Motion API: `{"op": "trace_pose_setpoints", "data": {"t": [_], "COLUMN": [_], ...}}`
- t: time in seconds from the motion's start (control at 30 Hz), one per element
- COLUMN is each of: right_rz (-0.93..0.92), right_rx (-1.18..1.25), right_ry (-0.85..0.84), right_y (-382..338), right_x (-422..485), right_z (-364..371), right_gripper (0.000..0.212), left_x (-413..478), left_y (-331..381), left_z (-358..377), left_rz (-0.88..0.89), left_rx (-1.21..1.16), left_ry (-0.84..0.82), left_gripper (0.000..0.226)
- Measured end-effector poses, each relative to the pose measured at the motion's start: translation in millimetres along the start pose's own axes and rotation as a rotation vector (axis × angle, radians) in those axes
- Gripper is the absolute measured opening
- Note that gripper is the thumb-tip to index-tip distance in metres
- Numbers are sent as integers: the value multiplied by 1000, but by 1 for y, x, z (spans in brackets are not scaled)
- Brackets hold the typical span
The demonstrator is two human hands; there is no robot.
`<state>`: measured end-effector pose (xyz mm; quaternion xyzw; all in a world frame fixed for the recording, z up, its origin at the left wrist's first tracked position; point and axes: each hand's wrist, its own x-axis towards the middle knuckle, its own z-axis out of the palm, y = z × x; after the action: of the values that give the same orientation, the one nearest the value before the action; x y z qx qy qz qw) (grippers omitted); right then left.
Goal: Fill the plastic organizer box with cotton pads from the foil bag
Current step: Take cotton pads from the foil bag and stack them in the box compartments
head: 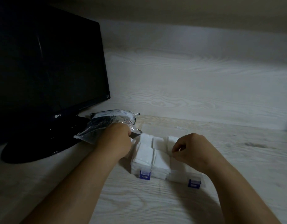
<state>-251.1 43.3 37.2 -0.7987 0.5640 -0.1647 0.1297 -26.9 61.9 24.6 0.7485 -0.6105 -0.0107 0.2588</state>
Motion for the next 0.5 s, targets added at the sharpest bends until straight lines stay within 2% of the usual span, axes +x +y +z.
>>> {"op": "trace_pose_setpoints", "data": {"t": [0.17,0.33,0.43,0.5], "right_rz": [-31,-49,-53,-46], "right_rx": [6,27,35,46], "right_ry": [35,76,101,111], "right_y": [-1,-2,-2,-1], "right_x": [0,-1,-1,-1], "right_z": [1,1,2,2], "right_gripper": [17,16,16,15], "left_x": [5,3,1,-1], "left_y": [-14,-18,-21,-19], "left_z": [12,17,19,16], "left_rz": [-61,-109,-107,-104], "left_rx": [122,70,-6,-84], "left_ry": [-122,-93,-79,-73], "left_gripper": [31,43,41,27]}}
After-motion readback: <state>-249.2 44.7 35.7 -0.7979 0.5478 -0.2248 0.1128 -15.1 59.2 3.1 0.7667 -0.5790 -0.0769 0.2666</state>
